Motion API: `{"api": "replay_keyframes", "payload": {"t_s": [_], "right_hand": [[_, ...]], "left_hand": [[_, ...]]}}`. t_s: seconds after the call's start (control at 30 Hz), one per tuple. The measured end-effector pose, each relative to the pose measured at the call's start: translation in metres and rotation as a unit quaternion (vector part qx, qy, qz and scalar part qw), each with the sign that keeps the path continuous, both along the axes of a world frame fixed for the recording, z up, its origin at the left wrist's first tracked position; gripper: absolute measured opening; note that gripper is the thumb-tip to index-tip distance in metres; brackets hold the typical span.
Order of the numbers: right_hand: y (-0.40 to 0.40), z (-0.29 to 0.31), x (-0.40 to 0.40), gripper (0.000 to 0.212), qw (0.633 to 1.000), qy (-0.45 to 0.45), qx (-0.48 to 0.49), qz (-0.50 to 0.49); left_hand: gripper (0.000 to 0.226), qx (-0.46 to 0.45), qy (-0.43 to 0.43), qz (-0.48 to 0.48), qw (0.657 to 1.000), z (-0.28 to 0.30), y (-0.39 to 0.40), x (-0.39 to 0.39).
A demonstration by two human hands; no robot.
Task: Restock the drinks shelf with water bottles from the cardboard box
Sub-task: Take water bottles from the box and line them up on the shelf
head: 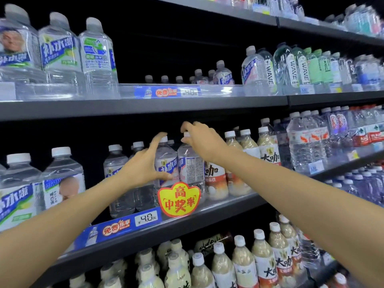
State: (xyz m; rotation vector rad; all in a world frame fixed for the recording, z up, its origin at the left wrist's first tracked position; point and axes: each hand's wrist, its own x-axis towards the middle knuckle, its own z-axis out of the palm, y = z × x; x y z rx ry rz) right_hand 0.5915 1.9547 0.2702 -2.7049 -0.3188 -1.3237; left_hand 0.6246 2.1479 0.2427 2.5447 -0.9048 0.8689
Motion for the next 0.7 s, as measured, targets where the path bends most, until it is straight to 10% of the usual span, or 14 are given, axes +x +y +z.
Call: {"api": "replay_keyframes", "payload": {"t_s": [0.17,0.4,0.7], "right_hand": [[0.009,-0.003,0.001,0.044,0.994,0.001,-0.092,-0.054],[0.009,-0.010,0.006,0.123,0.969,0.122,-0.177,-0.122],[0.008,-0.005,0.020,0.130,0.964,0.108,-0.199,-0.142]], "left_hand": [[0.130,0.025,-0.011,0.033,0.999,0.002,-0.001,0.010],[0.134,0.058,-0.025,0.034,0.997,0.006,-0.003,0.008],[0.134,0.134,-0.107,0.071,0.983,0.007,-0.004,0.018]]}}
